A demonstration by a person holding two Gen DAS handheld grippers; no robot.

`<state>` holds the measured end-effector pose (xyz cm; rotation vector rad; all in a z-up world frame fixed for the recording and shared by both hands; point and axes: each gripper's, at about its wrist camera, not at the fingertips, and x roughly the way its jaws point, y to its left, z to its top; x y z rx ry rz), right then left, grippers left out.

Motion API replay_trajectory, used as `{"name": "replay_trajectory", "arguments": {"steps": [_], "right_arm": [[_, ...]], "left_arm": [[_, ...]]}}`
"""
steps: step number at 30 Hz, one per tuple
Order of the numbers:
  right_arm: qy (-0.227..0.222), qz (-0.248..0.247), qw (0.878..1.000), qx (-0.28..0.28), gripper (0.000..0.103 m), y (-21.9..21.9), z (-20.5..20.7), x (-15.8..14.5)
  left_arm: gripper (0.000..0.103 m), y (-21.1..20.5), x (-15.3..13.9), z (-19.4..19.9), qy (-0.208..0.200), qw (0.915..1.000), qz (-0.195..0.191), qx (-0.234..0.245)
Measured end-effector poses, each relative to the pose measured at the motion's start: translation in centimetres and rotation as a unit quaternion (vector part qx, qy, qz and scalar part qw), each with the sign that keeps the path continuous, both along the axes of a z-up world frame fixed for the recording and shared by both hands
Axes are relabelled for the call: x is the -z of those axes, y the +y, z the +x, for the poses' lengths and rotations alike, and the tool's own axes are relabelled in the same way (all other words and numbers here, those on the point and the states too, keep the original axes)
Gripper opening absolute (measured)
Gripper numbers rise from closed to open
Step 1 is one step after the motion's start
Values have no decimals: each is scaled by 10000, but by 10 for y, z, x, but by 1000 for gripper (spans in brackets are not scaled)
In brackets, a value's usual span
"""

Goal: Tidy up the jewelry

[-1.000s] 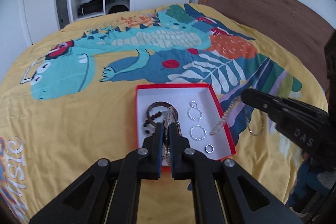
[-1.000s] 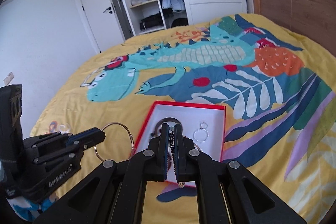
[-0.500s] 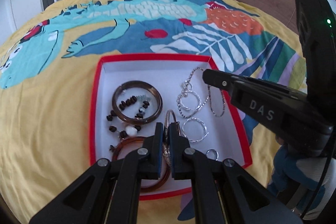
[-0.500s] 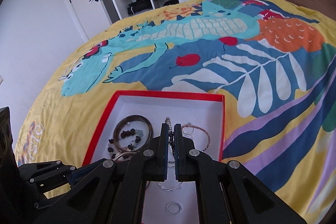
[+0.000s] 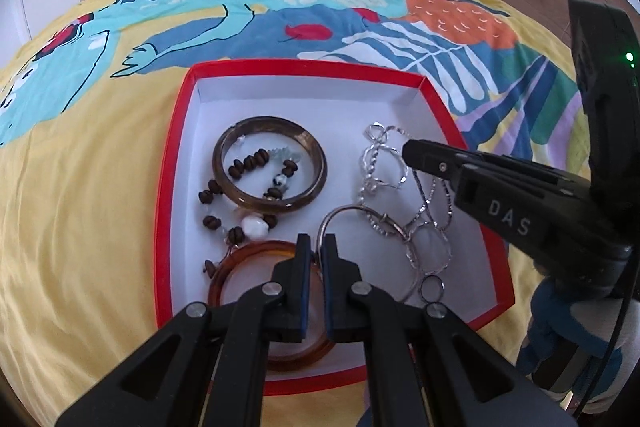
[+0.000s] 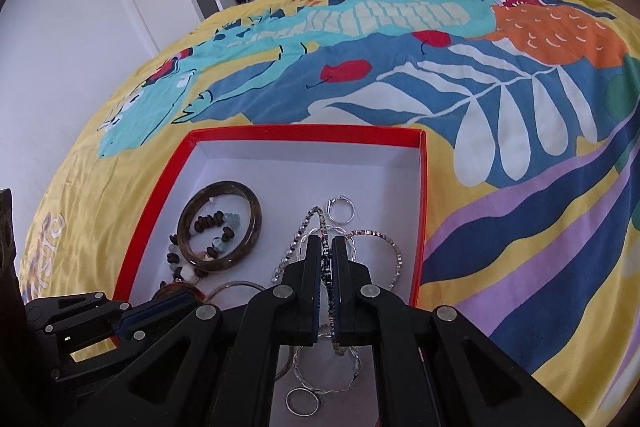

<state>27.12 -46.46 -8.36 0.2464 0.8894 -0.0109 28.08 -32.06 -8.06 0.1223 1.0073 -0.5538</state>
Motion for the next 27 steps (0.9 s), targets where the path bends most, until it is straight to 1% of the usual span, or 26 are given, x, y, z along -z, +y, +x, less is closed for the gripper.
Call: {"name": "replay_trajectory", "arguments": {"steps": [4, 6, 7, 8, 11, 16, 19, 20, 21, 23, 25, 27], "right_arm": [[61, -45, 10000, 44, 8, 0, 0, 4], [47, -62, 9999, 86, 8, -1, -2, 3], [52, -70, 9999, 102, 11, -2, -3, 3], [64, -95, 9999, 128, 18, -2, -4, 2], [55, -92, 9998, 158, 30, -3, -9, -2], [-21, -113, 9997, 221, 34, 0, -25, -16], [-117, -82, 9995, 293, 35, 4, -41, -32], [-169, -69, 9993, 328, 36, 8, -50, -40], [-201, -58, 9992, 345, 38, 11, -55, -45], [-292, -25, 9989, 362, 42, 21, -72, -59], [-378, -42, 9987, 345, 45, 36, -90, -74], [-458, -56, 9984, 326, 48, 51, -107, -86]], "left_arm": [[5, 0, -1, 0, 22, 10000, -34, -17], [6, 3, -3, 0, 10, 10000, -64, -68], [6, 4, -4, 1, 29, 9999, -87, -73], [6, 5, -5, 1, 39, 9999, -102, -79], [6, 7, -11, -2, 9, 9999, -98, -64], [6, 15, -27, -12, -36, 9998, -132, -114], [7, 28, -43, -22, -101, 9995, -171, -228], [8, 33, -50, -26, -135, 9993, -190, -279], [10, 39, -57, -30, -169, 9991, -202, -330], [30, 53, -74, -42, -289, 9981, -251, -480], [35, 67, -91, -54, -443, 9968, -263, -610], [36, 80, -107, -69, -575, 9955, -280, -696]]}}
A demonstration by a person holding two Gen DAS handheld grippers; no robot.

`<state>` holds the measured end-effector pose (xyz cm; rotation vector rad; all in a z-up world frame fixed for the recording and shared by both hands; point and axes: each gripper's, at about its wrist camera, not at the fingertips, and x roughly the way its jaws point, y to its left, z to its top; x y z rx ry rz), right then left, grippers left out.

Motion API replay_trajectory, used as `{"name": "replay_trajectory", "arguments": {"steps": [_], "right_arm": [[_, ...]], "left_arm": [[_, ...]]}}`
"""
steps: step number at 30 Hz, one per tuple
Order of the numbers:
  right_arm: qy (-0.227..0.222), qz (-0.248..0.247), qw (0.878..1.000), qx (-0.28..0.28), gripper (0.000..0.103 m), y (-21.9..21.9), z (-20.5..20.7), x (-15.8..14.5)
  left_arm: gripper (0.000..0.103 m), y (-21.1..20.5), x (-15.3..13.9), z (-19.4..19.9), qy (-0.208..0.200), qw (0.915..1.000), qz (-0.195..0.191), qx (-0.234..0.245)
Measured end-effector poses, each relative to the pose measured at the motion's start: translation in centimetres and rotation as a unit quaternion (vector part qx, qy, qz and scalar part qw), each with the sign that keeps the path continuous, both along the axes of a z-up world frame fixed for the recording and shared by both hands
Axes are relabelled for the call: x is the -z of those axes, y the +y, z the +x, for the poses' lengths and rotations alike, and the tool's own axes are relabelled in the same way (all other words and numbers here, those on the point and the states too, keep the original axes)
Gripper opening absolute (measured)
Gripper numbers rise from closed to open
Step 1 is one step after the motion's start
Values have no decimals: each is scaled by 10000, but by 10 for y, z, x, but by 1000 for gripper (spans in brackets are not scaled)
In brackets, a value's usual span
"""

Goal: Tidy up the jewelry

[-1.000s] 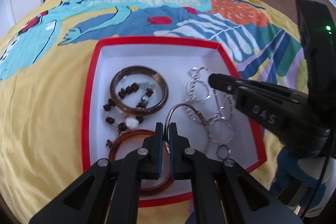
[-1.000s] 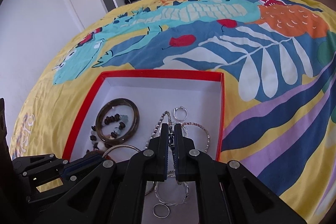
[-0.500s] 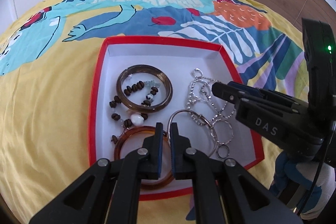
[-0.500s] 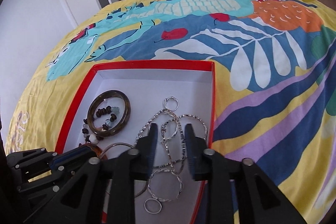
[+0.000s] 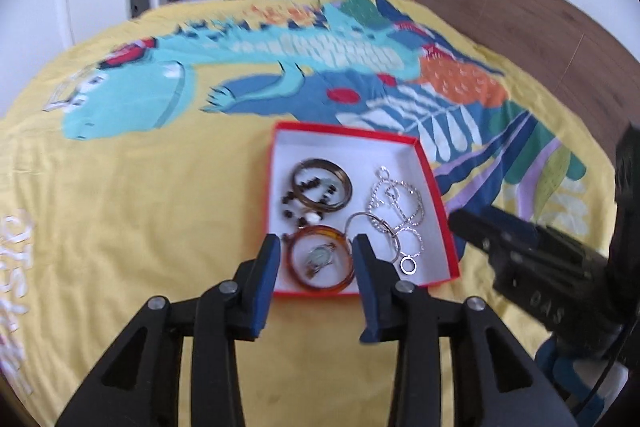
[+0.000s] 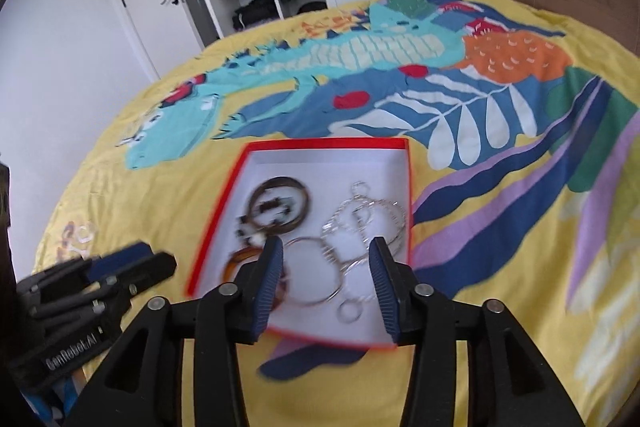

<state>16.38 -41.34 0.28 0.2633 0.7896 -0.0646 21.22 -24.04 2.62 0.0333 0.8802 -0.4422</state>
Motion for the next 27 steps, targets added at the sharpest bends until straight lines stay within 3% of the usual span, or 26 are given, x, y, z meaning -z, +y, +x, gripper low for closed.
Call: {"name": "replay_trajectory", "arguments": {"steps": [4, 7, 12, 17, 27], "right_arm": [[-141, -39, 9999, -68, 55, 32, -33, -22], [-274, -163, 9993, -178, 60, 62, -61, -40], [-417, -322, 9979, -377, 64, 101, -95, -56], [-569, -436, 9960, -537, 75, 128, -126, -68], [-798, -454, 9949, -413, 82, 148, -165, -82]], "left_arm": [[39, 31, -29, -35, -259, 9993, 93, -250], [49, 51, -45, -62, -443, 9981, 169, -404], [50, 81, -62, -105, -672, 9957, 239, -593], [51, 113, -76, -139, -799, 9932, 196, -828], [51, 161, -97, -188, -1132, 9853, 371, -1225]]}}
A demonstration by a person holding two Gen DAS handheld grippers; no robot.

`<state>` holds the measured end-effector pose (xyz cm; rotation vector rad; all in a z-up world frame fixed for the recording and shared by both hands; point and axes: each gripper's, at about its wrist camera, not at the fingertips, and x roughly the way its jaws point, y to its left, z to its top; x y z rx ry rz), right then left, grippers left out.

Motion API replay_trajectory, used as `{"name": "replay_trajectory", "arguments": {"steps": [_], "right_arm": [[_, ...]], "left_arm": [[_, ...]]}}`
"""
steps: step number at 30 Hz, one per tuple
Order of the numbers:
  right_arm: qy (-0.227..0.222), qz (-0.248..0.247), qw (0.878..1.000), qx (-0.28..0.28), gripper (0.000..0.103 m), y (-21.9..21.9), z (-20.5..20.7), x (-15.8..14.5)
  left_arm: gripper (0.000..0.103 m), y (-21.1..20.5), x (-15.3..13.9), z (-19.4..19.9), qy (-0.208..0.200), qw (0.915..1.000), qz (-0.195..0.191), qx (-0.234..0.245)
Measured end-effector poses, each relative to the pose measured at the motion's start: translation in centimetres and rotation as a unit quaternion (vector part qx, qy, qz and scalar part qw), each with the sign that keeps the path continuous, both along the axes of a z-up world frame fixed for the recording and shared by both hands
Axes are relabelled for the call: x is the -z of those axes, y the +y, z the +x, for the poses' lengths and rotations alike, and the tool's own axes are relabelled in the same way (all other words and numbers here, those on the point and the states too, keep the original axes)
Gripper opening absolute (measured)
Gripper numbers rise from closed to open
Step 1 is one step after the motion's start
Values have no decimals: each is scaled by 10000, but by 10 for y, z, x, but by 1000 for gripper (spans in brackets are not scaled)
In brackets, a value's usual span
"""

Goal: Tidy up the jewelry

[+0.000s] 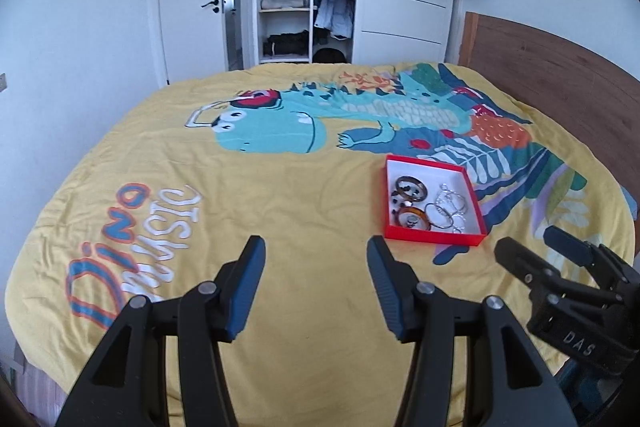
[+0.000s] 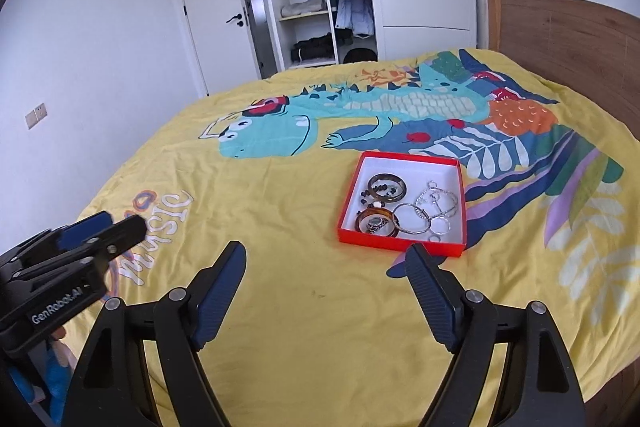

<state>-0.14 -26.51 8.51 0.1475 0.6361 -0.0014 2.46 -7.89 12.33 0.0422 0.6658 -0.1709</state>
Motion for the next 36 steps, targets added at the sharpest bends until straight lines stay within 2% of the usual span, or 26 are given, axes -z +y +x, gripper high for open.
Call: {"name": "replay_trajectory", "arguments": {"steps": [18, 29, 36], "right_arm": [[-148, -303, 9992, -222, 86, 33, -59, -7], [-129, -374, 9985, -371, 86, 43, -77, -4], [-66, -407, 9983, -409, 86, 47, -81, 0]], "left_arm": [[51, 63, -17, -64, -396, 9979, -107, -493], [51, 77, -16, -81, -502, 9973, -89, -520], [51, 84, -11, -83, -426, 9979, -176, -462]]}}
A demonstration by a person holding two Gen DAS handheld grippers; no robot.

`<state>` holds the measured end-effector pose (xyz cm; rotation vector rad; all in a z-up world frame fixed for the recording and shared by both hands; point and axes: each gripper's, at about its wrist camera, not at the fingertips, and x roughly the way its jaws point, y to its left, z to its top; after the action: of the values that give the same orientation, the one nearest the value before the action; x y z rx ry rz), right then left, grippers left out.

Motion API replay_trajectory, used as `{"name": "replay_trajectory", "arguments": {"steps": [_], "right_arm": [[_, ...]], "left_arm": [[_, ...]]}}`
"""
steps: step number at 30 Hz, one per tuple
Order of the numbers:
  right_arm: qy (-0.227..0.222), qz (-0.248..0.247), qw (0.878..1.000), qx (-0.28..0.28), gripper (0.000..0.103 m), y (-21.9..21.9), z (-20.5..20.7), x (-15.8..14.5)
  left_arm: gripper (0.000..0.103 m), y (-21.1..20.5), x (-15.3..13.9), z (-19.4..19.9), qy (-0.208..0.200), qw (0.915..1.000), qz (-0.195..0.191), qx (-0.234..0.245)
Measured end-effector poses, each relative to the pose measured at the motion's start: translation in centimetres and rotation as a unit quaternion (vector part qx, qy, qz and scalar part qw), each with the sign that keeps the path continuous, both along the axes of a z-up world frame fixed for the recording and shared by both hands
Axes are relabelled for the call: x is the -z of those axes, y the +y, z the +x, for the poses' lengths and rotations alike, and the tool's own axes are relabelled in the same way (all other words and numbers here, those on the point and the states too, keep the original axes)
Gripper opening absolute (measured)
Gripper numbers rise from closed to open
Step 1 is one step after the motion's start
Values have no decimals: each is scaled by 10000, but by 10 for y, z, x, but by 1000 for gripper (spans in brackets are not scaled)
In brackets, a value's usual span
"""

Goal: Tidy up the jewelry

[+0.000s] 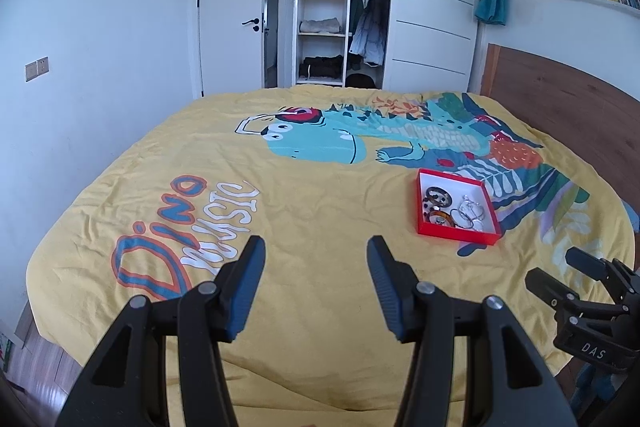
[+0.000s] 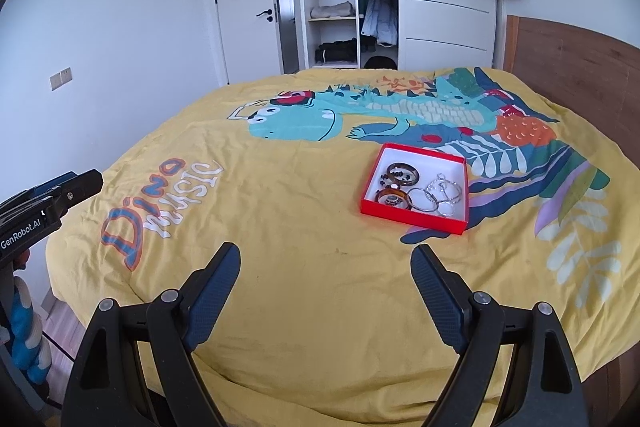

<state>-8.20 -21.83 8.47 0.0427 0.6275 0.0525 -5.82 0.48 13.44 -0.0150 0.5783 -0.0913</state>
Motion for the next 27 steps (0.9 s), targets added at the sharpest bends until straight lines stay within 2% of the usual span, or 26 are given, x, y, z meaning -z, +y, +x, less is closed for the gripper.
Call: {"name": "replay_trajectory", "arguments": {"steps": [27], "right_arm": [[233, 18, 9997, -98, 87, 10, 6, 16]], "left_arm": [[51, 1, 16, 2, 147, 9998, -58, 80]]}}
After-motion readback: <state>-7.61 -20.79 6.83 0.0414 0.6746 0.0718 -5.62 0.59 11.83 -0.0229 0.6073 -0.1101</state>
